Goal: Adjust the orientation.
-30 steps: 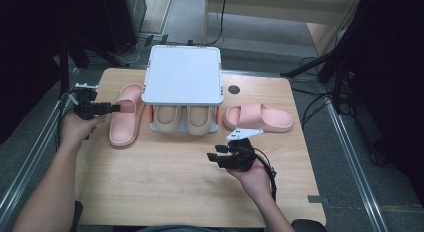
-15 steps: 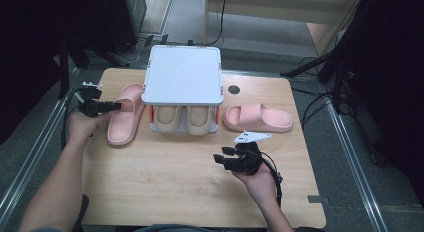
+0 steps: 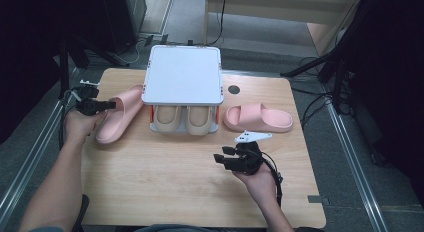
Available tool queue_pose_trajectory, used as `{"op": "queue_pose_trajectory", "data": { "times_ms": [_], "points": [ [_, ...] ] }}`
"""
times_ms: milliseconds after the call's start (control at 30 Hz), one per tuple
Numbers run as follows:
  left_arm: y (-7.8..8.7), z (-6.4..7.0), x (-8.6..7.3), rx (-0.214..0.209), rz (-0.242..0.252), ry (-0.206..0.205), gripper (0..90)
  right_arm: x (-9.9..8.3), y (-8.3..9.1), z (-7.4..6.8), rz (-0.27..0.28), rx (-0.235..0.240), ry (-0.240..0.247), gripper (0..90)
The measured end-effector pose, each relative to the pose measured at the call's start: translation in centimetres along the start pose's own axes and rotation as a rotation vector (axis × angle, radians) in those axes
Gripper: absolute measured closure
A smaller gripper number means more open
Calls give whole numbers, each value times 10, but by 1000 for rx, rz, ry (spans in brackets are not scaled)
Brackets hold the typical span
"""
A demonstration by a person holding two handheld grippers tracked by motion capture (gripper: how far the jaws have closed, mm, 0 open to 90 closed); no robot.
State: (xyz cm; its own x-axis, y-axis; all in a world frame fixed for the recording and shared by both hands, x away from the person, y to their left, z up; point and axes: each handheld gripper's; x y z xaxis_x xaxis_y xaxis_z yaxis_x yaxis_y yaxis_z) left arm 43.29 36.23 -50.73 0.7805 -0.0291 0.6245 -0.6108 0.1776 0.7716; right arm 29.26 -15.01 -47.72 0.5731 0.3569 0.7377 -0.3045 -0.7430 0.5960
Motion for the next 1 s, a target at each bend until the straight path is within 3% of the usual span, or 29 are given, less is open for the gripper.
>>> {"op": "queue_pose_trajectory", "data": {
  "times_ms": [133, 300, 600, 667, 833, 1000],
  "points": [
    [0, 1, 3, 1, -16, 26, 829, 0, 1, 1, 7, 1, -4, 537],
    [8, 4, 5, 39, -18, 18, 825, 1, 2, 2, 13, 2, -1, 537],
    [25, 13, 16, -11, -23, 24, 818, 3, 1, 1, 17, 15, 4, 535],
    [29, 15, 21, -9, -45, 12, 818, 3, 1, 0, 14, 16, 4, 535],
    [41, 16, 37, -33, -35, 21, 817, 5, 0, 0, 17, 23, 9, 535],
    [50, 15, 54, -13, -24, 36, 817, 7, -2, 1, 15, 29, 16, 535]
  ]
}}
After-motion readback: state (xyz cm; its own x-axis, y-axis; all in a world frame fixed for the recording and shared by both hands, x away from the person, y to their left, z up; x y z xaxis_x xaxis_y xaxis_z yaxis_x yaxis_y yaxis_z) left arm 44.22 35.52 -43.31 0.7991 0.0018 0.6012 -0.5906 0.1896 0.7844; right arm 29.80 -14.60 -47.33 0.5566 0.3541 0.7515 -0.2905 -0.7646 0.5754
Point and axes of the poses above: each handheld gripper's, and its own axes: y roughly backward along the jaws, x roughly out of its top, z roughly to its right, and after that the axes turned 6 degrees about x, right-handed
